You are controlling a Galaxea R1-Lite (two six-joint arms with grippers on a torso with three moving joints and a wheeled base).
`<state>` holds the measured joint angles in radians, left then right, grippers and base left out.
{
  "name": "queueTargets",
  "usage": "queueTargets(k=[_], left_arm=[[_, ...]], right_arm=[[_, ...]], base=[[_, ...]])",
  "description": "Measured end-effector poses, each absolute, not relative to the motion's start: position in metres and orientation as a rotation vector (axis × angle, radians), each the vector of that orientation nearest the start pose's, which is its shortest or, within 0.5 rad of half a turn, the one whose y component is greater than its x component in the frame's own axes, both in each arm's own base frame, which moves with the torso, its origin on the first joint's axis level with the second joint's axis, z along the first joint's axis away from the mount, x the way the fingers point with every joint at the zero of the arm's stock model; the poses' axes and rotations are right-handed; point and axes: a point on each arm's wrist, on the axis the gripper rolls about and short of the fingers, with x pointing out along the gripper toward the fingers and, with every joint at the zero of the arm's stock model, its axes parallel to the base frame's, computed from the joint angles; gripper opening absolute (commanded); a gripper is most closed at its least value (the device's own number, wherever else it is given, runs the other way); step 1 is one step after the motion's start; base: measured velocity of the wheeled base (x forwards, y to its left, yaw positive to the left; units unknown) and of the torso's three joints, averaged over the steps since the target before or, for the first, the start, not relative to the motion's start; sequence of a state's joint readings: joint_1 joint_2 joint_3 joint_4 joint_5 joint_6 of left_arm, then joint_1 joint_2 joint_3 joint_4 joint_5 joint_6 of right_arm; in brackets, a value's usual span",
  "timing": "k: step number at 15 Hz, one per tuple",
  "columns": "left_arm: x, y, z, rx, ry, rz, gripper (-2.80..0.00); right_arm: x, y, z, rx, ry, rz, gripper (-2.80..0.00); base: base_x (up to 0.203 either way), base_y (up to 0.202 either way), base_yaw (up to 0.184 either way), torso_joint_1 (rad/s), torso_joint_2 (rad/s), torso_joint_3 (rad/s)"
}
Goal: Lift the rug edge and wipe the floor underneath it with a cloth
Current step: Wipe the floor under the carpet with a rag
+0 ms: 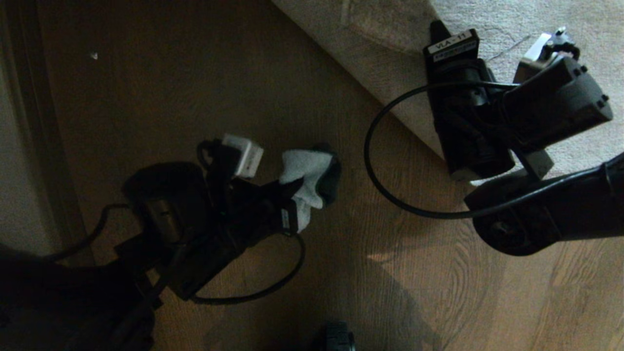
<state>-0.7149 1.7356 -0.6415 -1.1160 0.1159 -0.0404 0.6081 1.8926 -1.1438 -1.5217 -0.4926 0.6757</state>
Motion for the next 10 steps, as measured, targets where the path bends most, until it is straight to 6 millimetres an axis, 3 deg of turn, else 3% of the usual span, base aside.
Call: queueTargets(k=[6, 10], left_arm=[[0.267, -0.223, 0.194, -0.089, -0.102, -0.588, -2.80], [0.292, -0.206, 0.191, -0.084, -0.106, -0.505, -2.80]], right_arm=[[0.291, 0.188, 0.290, 1.051, -0.611, 0.332, -2.80], [0.292, 0.188, 0.289, 1.050, -0.611, 0.330, -2.80]], base=[[0.000, 0.000, 0.000, 0.000, 0.00, 0.000], [0.000, 0.000, 0.000, 0.000, 0.00, 0.000]])
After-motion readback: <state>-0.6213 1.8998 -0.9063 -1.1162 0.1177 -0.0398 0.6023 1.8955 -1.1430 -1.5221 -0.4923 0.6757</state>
